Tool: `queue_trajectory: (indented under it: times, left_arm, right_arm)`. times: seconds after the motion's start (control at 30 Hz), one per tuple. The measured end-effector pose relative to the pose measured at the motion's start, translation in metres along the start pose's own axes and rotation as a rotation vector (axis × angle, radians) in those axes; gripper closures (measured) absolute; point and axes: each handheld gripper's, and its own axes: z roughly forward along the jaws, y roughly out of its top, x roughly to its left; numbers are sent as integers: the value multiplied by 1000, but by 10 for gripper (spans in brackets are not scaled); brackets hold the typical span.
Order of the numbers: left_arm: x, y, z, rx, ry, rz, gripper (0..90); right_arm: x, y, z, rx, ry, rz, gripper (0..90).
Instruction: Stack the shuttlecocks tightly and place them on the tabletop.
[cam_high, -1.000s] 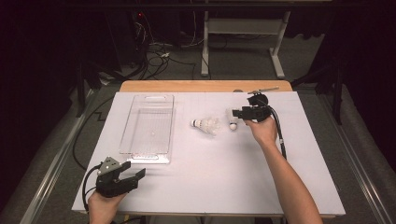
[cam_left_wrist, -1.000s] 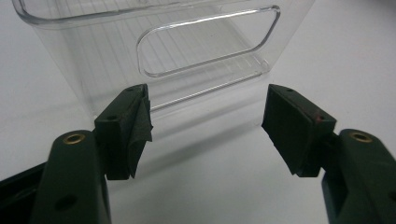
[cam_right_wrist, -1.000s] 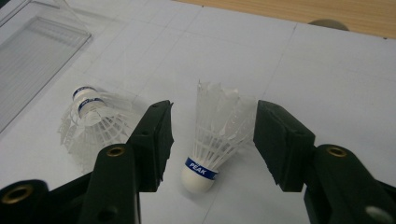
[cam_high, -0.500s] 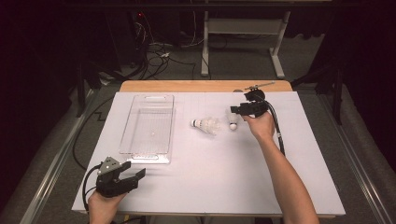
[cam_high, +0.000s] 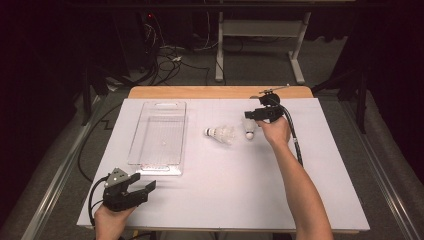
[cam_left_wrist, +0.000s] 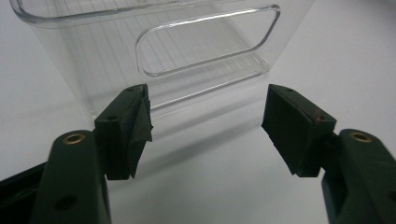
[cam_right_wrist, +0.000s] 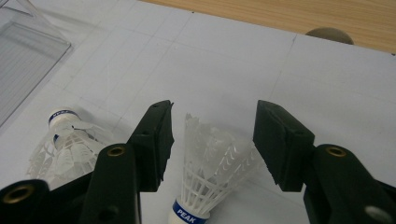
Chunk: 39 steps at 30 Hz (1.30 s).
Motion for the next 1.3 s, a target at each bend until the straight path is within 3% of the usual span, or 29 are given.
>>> queue_trajectory:
  times: [0.53,1.07,1.3]
  left_arm:
    - [0,0,0,0,0,0,335]
    - [-1,0,0,0,-2,5,335]
    - [-1,0,0,2,-1,7,334]
  right_arm:
    - [1,0,11,35,-5,-2,481]
    - [-4,-4,1,110,53,43,771]
    - [-3,-10,-3,112,96,50,850]
